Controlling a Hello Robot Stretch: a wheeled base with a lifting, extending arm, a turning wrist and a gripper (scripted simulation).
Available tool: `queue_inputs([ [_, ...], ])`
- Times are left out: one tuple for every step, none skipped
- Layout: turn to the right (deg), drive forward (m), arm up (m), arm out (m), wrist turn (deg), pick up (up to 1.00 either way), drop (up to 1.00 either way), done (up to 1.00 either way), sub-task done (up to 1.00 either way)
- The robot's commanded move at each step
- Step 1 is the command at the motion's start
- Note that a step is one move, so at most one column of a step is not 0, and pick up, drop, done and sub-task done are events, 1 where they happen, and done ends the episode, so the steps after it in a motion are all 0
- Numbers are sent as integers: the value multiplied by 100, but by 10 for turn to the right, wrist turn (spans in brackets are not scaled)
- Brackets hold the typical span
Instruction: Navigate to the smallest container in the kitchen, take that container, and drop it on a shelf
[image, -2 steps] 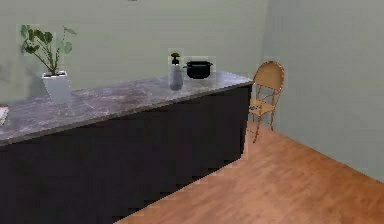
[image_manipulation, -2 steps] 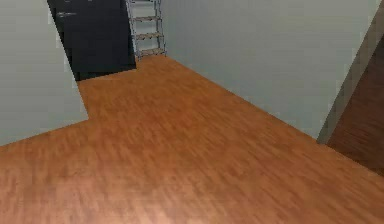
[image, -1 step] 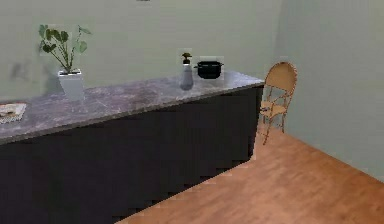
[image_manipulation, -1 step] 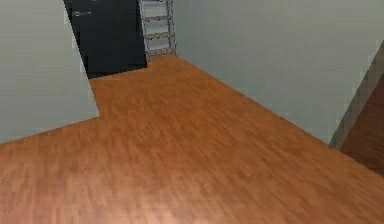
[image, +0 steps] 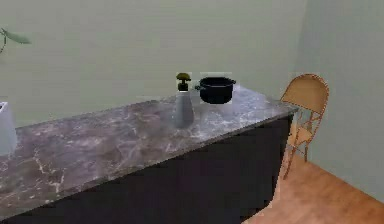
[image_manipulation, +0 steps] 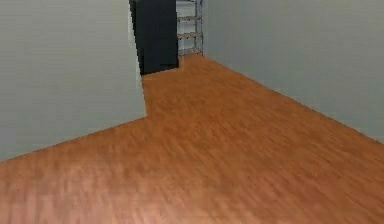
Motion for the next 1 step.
queue_inputs([
  [-300,0,0,0,0,0,0,0,0],
])
